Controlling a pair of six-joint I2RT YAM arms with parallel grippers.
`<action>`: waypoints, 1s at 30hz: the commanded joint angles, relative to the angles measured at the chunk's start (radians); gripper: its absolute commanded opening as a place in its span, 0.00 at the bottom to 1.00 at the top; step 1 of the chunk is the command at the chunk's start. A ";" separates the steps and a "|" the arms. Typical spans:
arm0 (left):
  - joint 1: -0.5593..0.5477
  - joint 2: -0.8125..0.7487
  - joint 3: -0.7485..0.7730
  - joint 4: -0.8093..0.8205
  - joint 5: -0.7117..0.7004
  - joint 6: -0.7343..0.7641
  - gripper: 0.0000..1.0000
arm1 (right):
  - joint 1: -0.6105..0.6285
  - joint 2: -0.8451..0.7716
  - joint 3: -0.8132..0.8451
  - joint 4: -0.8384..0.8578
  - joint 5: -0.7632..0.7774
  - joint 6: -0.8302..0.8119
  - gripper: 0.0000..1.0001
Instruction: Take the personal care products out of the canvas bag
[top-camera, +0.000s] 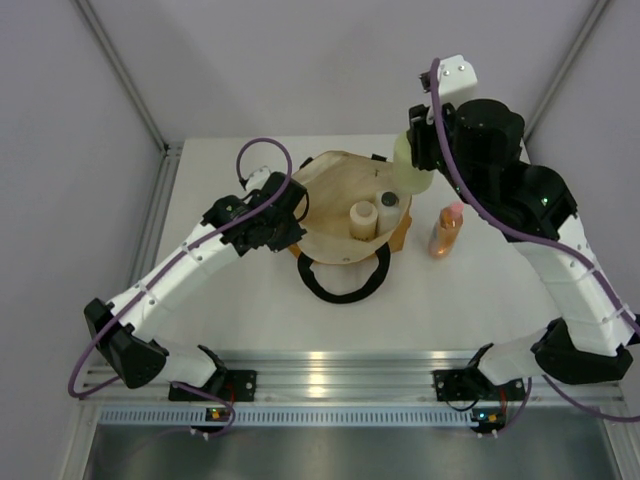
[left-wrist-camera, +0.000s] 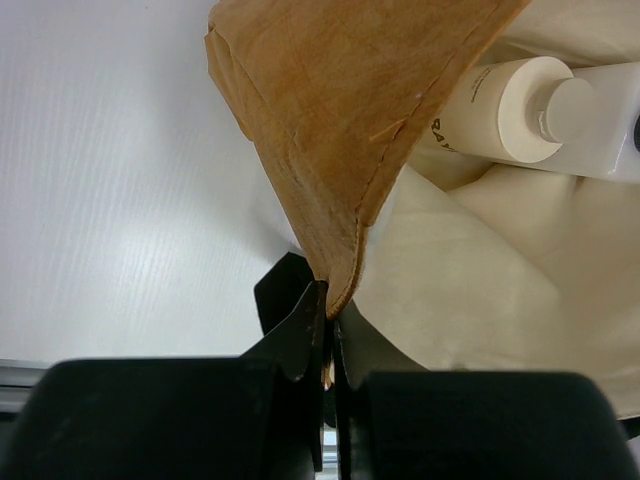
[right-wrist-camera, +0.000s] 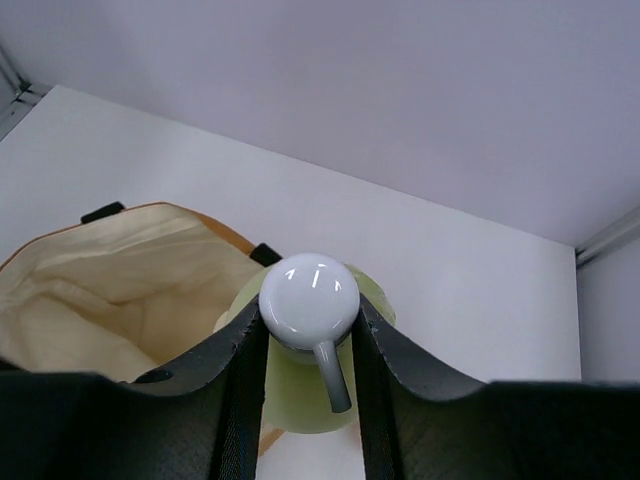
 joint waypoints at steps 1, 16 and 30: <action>-0.001 0.003 -0.012 0.022 0.018 -0.004 0.00 | -0.075 -0.071 0.080 0.112 0.069 -0.028 0.00; -0.001 0.006 -0.004 0.022 0.036 0.003 0.00 | -0.594 -0.138 -0.144 0.173 -0.170 0.099 0.00; -0.001 0.001 0.004 0.021 0.034 0.017 0.00 | -0.775 -0.368 -0.840 0.706 -0.181 0.127 0.00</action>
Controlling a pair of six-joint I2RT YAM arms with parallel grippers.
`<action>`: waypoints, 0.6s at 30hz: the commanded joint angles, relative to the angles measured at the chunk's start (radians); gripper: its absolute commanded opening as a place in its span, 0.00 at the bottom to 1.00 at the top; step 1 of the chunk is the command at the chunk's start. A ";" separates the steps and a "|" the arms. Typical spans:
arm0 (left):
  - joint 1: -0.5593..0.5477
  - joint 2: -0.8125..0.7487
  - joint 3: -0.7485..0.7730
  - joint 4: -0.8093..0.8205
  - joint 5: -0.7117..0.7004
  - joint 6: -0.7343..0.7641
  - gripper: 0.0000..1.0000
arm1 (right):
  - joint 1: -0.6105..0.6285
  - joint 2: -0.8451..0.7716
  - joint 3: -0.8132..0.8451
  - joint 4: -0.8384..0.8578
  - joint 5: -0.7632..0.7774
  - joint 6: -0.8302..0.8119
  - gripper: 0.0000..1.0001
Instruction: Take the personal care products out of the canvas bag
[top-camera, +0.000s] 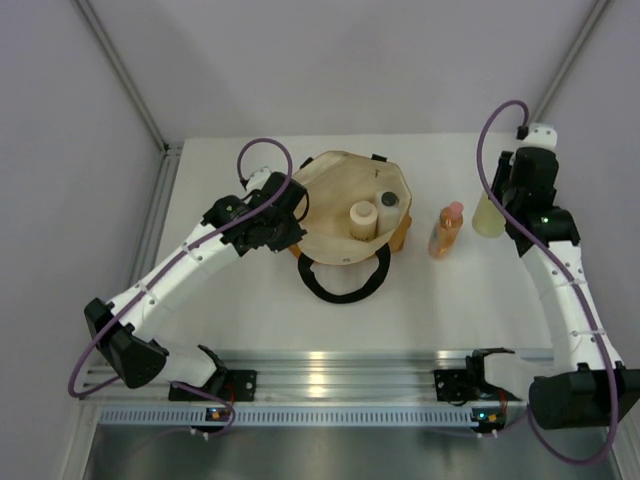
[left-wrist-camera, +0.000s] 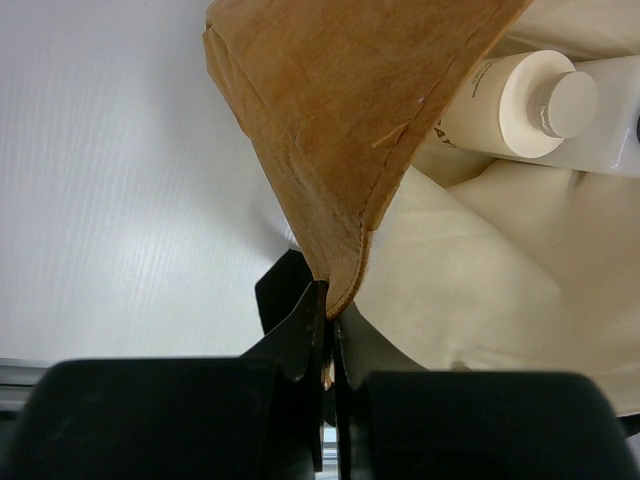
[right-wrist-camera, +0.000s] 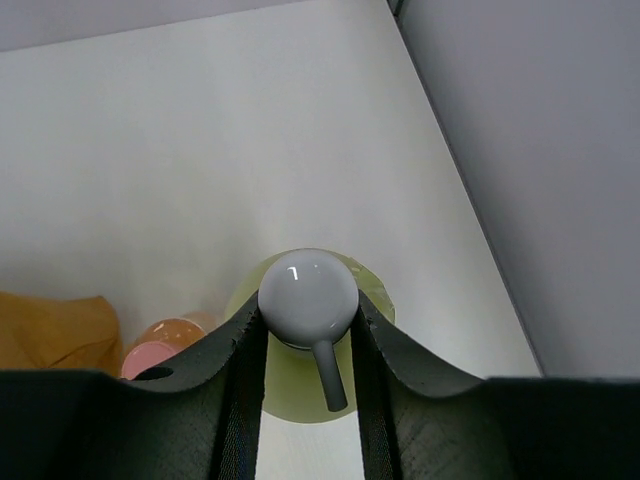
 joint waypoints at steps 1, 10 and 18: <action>-0.001 0.000 0.006 0.022 0.025 0.011 0.00 | -0.031 -0.120 -0.096 0.447 -0.003 0.018 0.00; -0.001 -0.002 0.003 0.021 0.025 0.011 0.00 | -0.032 -0.192 -0.459 0.737 -0.037 0.007 0.00; -0.001 -0.008 -0.007 0.021 0.027 0.010 0.00 | -0.041 -0.225 -0.619 0.855 -0.037 -0.014 0.00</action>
